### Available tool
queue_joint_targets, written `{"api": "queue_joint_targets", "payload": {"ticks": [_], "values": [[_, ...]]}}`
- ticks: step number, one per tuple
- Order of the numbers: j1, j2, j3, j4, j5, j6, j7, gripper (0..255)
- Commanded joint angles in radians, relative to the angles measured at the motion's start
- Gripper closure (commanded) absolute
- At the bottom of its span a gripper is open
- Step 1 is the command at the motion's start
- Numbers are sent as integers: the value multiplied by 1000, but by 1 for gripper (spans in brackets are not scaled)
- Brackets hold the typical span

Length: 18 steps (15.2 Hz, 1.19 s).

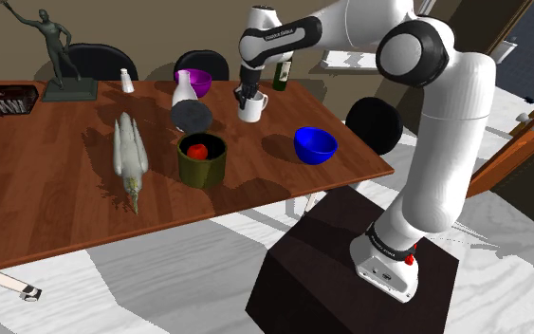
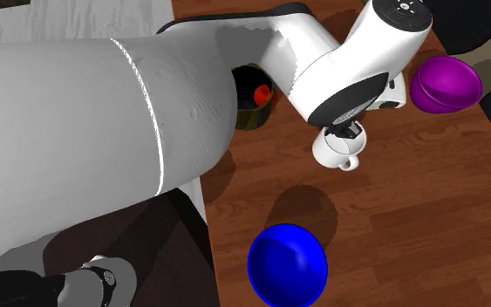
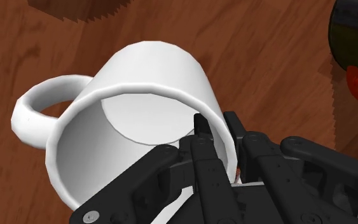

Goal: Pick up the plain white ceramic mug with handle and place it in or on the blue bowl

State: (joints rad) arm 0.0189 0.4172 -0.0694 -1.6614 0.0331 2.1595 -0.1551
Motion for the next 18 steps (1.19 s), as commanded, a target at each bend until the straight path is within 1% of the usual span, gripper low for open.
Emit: {"api": "queue_joint_targets", "payload": {"ticks": [1,10,14,18], "values": [[-1,-9,-1,13,-1,-22,-1,255],[-1,-42,-2,80,-4,-122,1,255],[-27,-184,-19,-116,-6,-68,-45,255],[-53,-313,-41,-282,-11,-32,-94,255]]}}
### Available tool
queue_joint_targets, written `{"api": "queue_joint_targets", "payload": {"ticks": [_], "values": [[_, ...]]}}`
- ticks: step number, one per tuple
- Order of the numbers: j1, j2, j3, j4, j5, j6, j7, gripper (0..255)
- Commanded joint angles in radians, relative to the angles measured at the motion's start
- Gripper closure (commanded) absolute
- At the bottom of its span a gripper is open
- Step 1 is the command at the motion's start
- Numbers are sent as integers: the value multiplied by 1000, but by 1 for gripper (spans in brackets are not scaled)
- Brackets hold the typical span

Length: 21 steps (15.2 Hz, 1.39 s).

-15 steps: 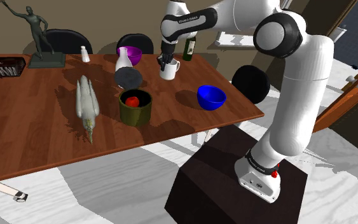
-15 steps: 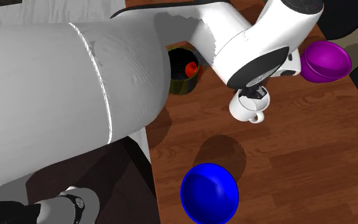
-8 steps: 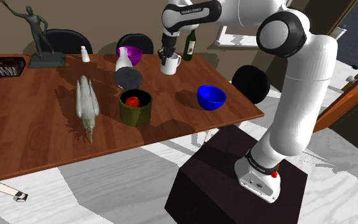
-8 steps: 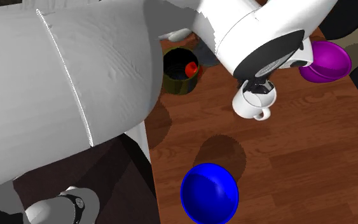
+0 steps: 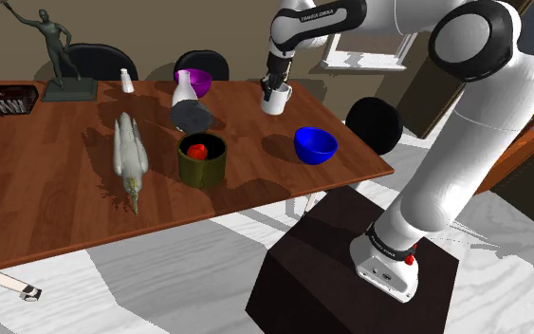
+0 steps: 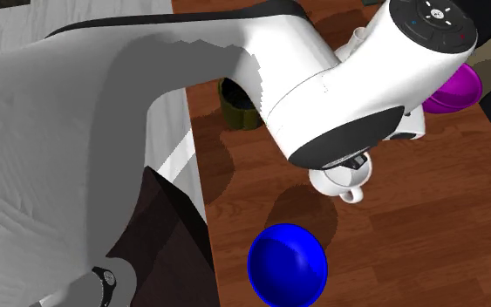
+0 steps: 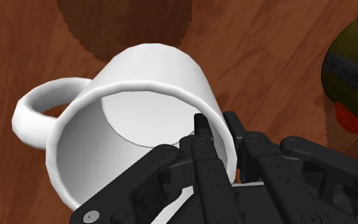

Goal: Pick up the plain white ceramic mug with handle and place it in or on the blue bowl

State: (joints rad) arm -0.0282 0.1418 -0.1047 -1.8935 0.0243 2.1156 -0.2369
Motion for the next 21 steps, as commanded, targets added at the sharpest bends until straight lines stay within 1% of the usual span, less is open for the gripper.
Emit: {"api": "queue_joint_targets", "payload": {"ticks": [1,8,16,21], "values": [[-13,-69,-12,-87,-4,19,-25,255],[-67,-277,-65,-315,-31,40,-119,255],[-147,-497,-148,-507,-93,16,-239,255],[-147,-470,-154,-553,-90,89,-244,255]]}}
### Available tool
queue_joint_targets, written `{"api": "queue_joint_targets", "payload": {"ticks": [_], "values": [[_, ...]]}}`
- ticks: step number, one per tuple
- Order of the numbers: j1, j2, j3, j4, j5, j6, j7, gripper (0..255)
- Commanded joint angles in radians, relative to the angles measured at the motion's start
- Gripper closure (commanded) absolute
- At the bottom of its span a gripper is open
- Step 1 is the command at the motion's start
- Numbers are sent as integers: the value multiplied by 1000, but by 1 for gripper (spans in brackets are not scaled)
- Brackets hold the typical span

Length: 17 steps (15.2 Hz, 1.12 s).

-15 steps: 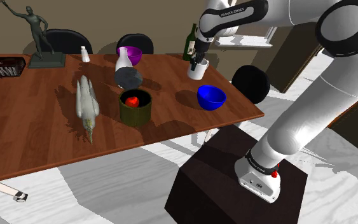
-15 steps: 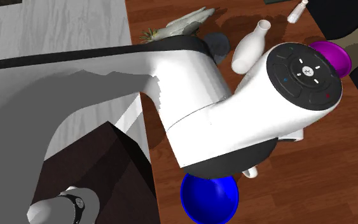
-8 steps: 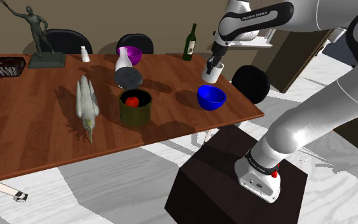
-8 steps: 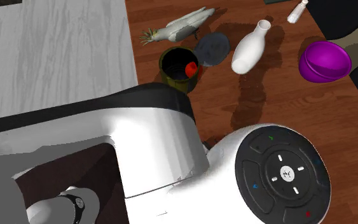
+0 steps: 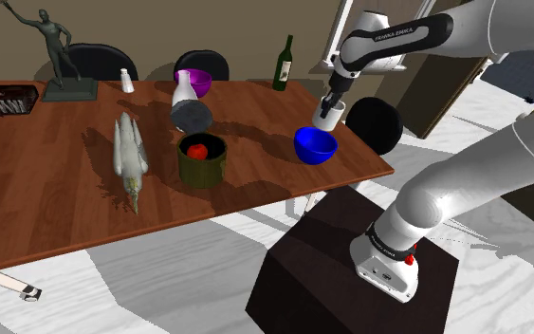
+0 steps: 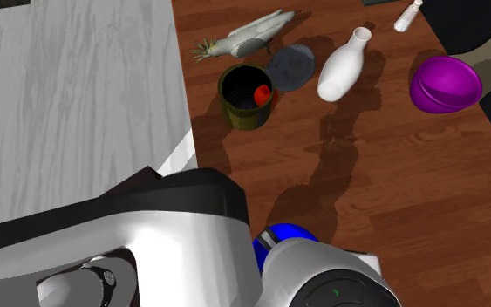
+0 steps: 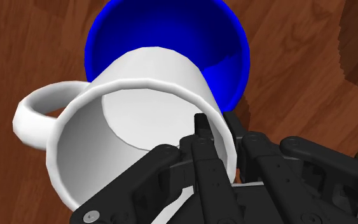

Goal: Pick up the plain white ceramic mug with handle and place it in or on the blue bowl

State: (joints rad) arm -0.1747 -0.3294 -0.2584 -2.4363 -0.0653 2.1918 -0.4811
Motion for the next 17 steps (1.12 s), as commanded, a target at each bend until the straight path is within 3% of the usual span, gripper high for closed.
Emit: {"api": "queue_joint_targets", "payload": {"ticks": [1,12,17], "values": [[0,8,-2,-19,1,27,-1,255],[7,99,-18,-101,19,199,-21,255],[7,99,-18,-101,19,199,-21,255]]}}
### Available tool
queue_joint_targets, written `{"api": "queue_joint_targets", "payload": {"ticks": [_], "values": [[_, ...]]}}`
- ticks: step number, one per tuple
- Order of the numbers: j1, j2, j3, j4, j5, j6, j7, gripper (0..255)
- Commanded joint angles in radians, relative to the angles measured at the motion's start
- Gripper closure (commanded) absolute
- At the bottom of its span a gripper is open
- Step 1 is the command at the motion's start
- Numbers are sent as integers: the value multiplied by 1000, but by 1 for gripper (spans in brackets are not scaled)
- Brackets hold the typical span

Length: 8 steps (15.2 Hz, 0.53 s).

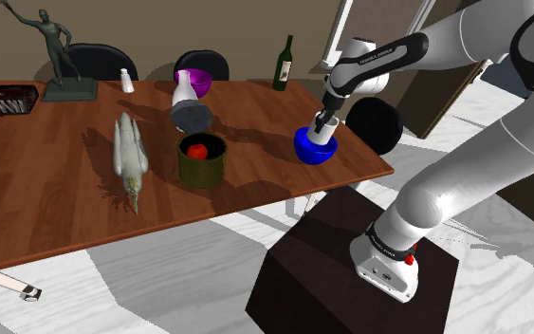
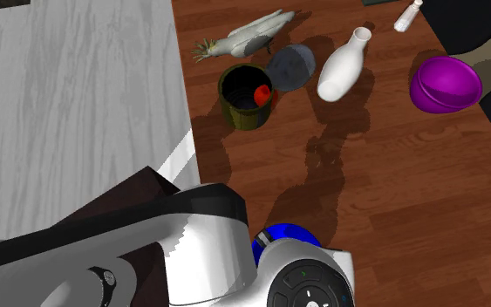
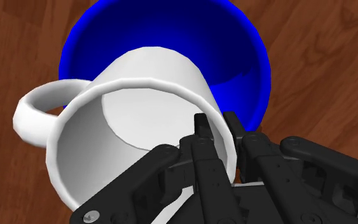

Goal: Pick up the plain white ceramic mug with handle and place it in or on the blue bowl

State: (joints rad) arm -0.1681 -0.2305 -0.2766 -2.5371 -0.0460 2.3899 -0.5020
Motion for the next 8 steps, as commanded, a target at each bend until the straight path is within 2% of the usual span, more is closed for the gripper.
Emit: {"api": "queue_joint_targets", "payload": {"ticks": [1,3,4,8], "values": [[0,0,0,0,0,1,0,255],[0,0,0,0,0,1,0,255],[0,0,0,0,0,1,0,0],[0,0,0,0,0,1,0,0]]}}
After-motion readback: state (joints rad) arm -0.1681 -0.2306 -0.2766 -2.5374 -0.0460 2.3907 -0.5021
